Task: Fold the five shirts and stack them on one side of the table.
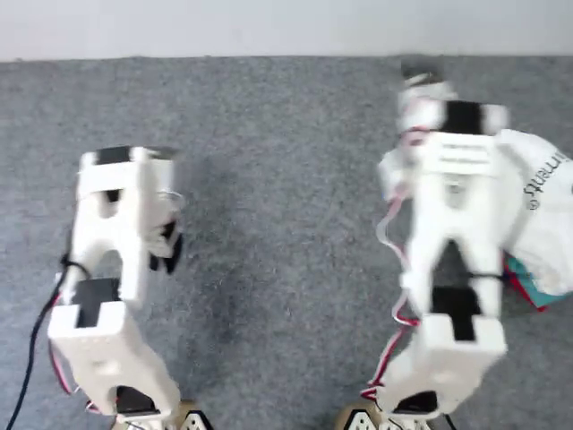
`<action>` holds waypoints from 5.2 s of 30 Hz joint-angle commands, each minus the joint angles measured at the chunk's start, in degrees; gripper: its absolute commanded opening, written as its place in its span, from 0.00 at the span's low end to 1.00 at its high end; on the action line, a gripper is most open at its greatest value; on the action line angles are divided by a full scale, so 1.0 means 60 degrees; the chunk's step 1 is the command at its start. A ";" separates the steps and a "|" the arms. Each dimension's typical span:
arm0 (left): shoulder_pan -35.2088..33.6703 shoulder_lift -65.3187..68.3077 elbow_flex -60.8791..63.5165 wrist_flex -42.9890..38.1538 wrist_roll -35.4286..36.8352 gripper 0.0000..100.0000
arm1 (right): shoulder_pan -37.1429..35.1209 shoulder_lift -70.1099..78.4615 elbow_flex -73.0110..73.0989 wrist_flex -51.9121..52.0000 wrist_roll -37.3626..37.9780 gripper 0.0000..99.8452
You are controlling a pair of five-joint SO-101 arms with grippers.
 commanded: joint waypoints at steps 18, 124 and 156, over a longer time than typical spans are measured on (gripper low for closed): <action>0.3062 0.2945 0.0403 -0.0440 -0.0088 0.09 | -0.1487 0.5136 0.0718 -0.1092 0.0264 0.36; 0.3077 0.4337 0.0154 0.0806 -0.0117 0.01 | -0.1487 0.5136 0.0703 -0.1077 0.0220 0.36; 0.3077 0.4337 0.0154 0.0806 -0.0117 0.01 | -0.1487 0.5136 0.0703 -0.1077 0.0220 0.36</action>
